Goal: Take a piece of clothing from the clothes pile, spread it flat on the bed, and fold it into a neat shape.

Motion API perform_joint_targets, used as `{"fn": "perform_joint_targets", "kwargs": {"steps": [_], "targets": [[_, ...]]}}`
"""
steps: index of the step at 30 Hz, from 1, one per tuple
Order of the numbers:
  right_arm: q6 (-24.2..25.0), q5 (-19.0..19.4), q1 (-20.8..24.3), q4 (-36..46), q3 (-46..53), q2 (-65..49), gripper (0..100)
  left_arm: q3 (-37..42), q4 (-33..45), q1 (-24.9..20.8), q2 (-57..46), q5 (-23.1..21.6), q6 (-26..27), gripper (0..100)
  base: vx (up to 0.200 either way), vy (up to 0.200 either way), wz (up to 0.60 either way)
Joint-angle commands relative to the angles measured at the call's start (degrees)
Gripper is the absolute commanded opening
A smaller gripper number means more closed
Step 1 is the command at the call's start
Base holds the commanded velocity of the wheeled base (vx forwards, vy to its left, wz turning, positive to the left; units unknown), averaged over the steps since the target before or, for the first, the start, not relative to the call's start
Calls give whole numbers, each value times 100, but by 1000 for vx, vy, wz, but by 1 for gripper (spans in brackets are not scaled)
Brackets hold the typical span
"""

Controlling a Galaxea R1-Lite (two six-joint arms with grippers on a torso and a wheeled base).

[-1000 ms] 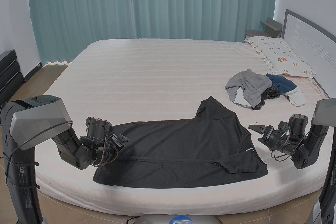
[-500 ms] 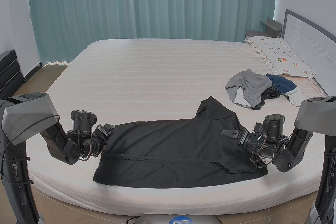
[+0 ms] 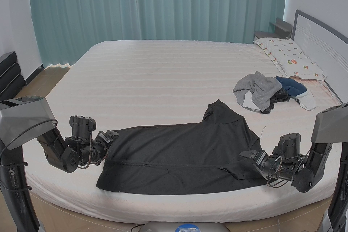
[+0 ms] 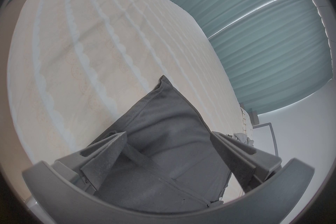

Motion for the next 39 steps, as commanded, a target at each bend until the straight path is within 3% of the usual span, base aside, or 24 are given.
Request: {"fn": "perform_joint_targets", "kwargs": {"steps": [1, 5, 16, 21, 22, 26, 30, 32, 37, 39], "targets": [[253, -51, -2, -171, 487, -22, 100, 64, -4, -9, -3, 0, -2, 100, 0, 0, 0], [587, -191, 42, -171, 514, 145, 100, 108, -4, -9, -3, 0, -2, 100, 0, 0, 0], [543, -279, -2, -724, 514, 119, 100, 108, -4, -9, -39, 0, -2, 100, 0, 0, 0], [253, -262, -99, -698, 373, -180, 100, -6, -4, 0, -30, 9, -2, 100, 0, 0, 0], [-55, -227, -186, -680, 206, -206, 100, -182, 39, 9, -30, 26, -2, 100, 0, 0, 0], [-486, -121, -503, -496, -444, -127, 100, -613, 136, 123, 5, 35, 69, 100, 0, 0, 0], [-477, 20, -644, 207, -1103, -136, 100, -1122, 330, 220, 172, 44, 200, 100, 0, 0, 0], [-451, 28, -617, 629, -1648, 31, 100, -1632, 523, 299, 550, 61, 675, 100, 0, 0, 0], [-415, -33, -556, 656, -2105, 427, 100, -2652, 611, 378, 1262, 123, 1229, 100, 0, 0, 0], [-152, -16, -556, 638, -2105, 497, 100, -2915, 743, 334, 1447, 202, 1334, 100, 0, 0, 0]]}}
